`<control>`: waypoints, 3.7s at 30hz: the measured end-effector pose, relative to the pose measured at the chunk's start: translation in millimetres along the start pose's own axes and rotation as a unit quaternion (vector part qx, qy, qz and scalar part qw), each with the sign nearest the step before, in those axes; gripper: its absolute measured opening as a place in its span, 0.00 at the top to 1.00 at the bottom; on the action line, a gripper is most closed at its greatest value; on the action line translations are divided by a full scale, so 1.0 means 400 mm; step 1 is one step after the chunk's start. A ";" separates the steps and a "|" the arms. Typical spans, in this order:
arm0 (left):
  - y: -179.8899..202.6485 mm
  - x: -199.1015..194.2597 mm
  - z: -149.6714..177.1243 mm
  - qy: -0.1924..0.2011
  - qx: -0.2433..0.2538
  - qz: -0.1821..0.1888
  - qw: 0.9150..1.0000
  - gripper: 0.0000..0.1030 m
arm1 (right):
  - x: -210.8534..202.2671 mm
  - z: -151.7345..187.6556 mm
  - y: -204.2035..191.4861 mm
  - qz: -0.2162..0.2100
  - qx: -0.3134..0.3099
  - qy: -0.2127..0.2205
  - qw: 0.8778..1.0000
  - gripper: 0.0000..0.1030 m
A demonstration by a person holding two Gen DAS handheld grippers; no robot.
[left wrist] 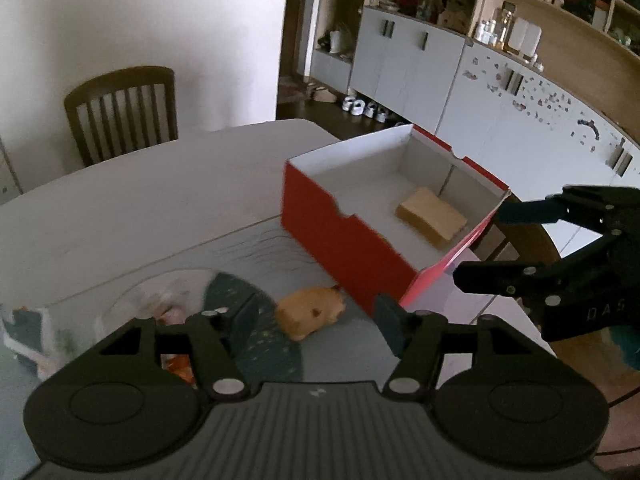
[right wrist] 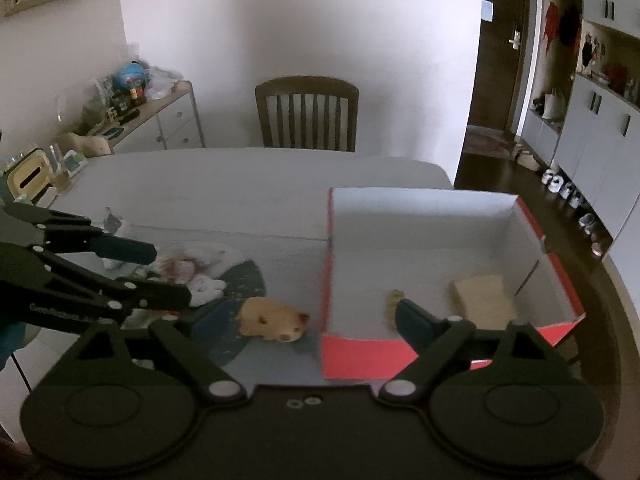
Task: Organize objects
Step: 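Move both grippers back over the table items, then grasp the white bottle cap with the left gripper while the right gripper grasps the black snack bag, then carry the bottle cap and black snack bag over the red shoebox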
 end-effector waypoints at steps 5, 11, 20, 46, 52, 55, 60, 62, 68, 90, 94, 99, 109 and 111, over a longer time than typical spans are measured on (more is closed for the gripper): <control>-0.082 -0.040 0.038 0.008 -0.014 -0.009 1.000 0.30 | 0.008 0.014 -0.057 -0.002 0.006 -0.002 1.000 0.04; -0.179 -0.067 0.095 0.011 -0.029 -0.015 0.999 0.21 | 0.030 0.029 -0.114 -0.004 0.016 -0.008 1.000 0.01; -0.251 -0.045 0.208 -0.016 -0.024 -0.007 1.000 0.00 | 0.097 0.067 -0.192 -0.003 0.024 -0.040 0.999 0.01; -0.224 0.087 0.423 -0.048 0.044 -0.028 0.997 0.00 | 0.311 0.188 -0.307 -0.001 0.006 -0.151 0.989 0.06; -0.212 0.101 0.433 -0.046 0.052 -0.027 0.997 0.00 | 0.341 0.206 -0.323 -0.001 -0.010 -0.165 0.986 0.10; -0.205 0.105 0.435 -0.044 0.060 -0.030 0.997 0.01 | 0.352 0.211 -0.323 0.000 -0.014 -0.168 0.986 0.12; -0.199 0.110 0.429 -0.036 0.074 -0.036 0.996 0.01 | 0.371 0.217 -0.321 0.000 -0.014 -0.174 0.985 0.17; -0.197 0.112 0.426 -0.033 0.078 -0.041 0.996 0.02 | 0.378 0.219 -0.322 0.001 -0.015 -0.176 0.984 0.19; -0.194 0.113 0.421 -0.033 0.066 -0.040 0.996 0.10 | 0.389 0.218 -0.329 0.003 -0.018 -0.174 0.985 0.26; -0.213 0.106 0.375 -0.042 0.032 -0.046 0.998 0.63 | 0.355 0.183 -0.298 0.008 0.018 -0.144 0.989 0.64; -0.208 0.092 0.353 -0.041 0.025 -0.041 0.998 0.63 | 0.315 0.165 -0.287 0.005 0.025 -0.132 0.991 0.64; -0.194 0.074 0.320 -0.044 0.017 -0.027 0.999 0.63 | 0.272 0.145 -0.271 0.007 0.031 -0.121 0.992 0.64; -0.145 0.048 0.241 -0.035 0.026 -0.003 0.999 0.63 | 0.194 0.106 -0.214 0.015 0.055 -0.104 0.993 0.64; -0.127 0.043 0.223 -0.030 0.036 0.000 0.999 0.63 | 0.179 0.097 -0.203 0.016 0.055 -0.098 0.993 0.64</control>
Point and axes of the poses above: each gripper's, at about its wrist camera, not at the fingertips, and x roughly the way its jaws point, y to its right, z to its underside, the point moved 5 cm from there along x, roughly the way its jaws point
